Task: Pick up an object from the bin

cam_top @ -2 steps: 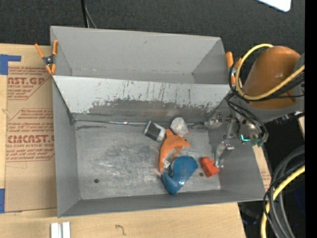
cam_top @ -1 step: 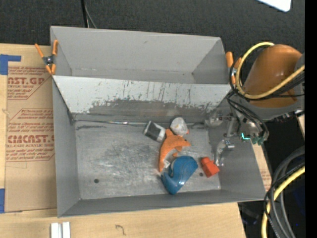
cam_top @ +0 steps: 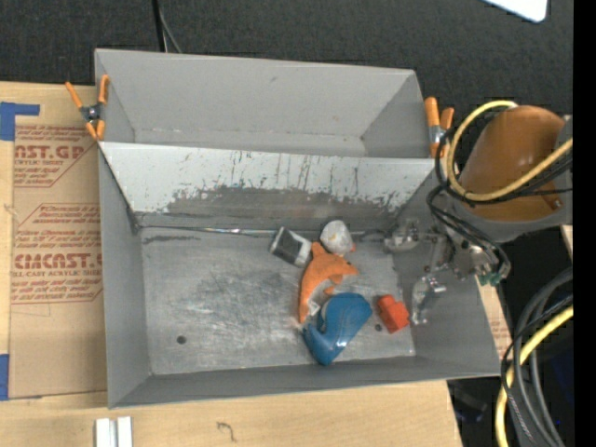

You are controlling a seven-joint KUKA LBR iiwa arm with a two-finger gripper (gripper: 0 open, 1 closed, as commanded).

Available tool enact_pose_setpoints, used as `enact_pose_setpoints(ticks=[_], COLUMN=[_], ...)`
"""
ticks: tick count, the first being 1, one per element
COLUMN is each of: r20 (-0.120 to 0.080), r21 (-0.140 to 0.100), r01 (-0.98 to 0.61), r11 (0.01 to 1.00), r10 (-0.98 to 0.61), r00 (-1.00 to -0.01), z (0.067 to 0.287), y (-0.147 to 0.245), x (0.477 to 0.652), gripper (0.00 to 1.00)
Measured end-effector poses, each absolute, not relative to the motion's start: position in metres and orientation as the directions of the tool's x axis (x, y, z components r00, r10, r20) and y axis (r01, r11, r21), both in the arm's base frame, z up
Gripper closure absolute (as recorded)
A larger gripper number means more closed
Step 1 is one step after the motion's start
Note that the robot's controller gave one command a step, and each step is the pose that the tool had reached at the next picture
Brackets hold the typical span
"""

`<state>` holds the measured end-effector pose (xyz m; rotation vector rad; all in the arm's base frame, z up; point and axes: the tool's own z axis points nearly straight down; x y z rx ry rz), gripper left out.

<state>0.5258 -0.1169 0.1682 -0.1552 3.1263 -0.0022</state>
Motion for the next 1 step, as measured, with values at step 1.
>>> enact_pose_setpoints(ticks=[1], r20=[0.005], r21=[0.0], r01=[-0.197], r11=[0.98], r10=[-0.197], r00=[-0.98], z=[0.137], y=[-0.1196], x=[0.5161], gripper=[0.0])
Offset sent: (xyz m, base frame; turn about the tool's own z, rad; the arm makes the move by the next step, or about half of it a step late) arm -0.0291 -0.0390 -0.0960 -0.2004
